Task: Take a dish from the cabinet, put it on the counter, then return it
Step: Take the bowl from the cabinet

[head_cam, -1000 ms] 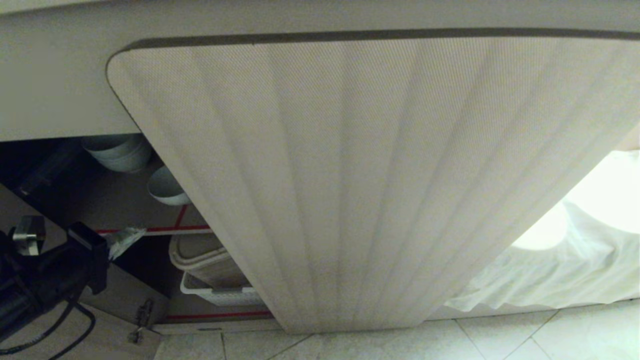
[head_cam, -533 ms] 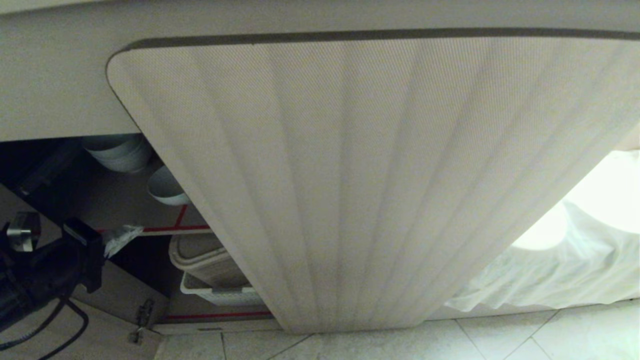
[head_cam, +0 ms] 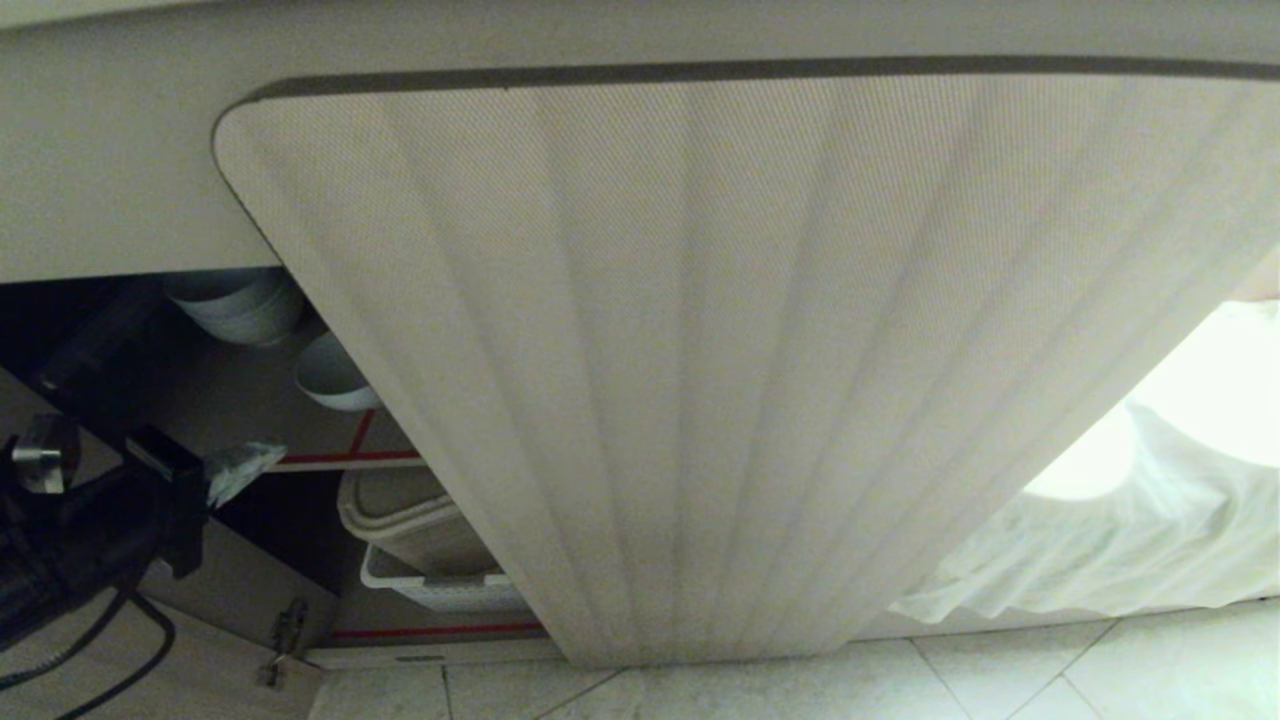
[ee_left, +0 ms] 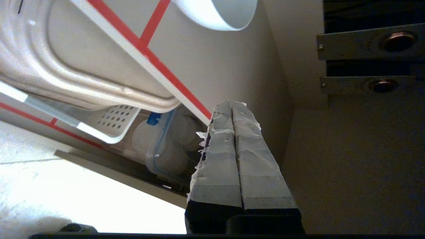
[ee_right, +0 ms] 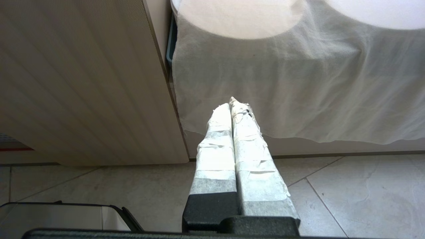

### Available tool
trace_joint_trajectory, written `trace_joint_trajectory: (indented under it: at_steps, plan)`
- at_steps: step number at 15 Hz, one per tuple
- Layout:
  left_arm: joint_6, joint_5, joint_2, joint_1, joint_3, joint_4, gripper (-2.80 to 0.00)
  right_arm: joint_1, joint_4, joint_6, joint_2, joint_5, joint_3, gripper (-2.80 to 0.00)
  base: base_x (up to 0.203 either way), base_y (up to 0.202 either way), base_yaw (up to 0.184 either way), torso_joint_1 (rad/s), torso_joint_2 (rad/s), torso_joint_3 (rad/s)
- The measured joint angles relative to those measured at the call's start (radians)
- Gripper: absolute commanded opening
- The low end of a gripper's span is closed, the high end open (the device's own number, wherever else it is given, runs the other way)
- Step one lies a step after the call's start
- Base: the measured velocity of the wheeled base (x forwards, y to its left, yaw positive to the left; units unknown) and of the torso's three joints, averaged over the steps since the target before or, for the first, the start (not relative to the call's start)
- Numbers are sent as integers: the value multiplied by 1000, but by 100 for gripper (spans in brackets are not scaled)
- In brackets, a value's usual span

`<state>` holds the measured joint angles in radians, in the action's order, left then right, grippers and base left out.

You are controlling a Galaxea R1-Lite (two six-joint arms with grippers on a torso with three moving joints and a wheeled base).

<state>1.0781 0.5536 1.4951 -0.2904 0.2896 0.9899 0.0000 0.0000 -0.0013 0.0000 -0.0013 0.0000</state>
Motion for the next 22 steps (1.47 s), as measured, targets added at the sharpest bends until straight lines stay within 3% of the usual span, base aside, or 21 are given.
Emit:
trace_joint_trajectory:
  at_steps: [7,14,18,22]
  plan:
    - [0,-3,21,15,102,-120,-280,0,0,0,0,0,0,-280,0,0,0,0,0,0]
    - [-4,-22,55,39,121,-115,-280,0,0,0,0,0,0,-280,0,0,0,0,0,0]
    - [-68,-28,59,44,122,-121,-280,0,0,0,0,0,0,-280,0,0,0,0,0,0]
    - [-73,-33,58,45,119,-115,-280,0,0,0,0,-1,0,-280,0,0,0,0,0,0]
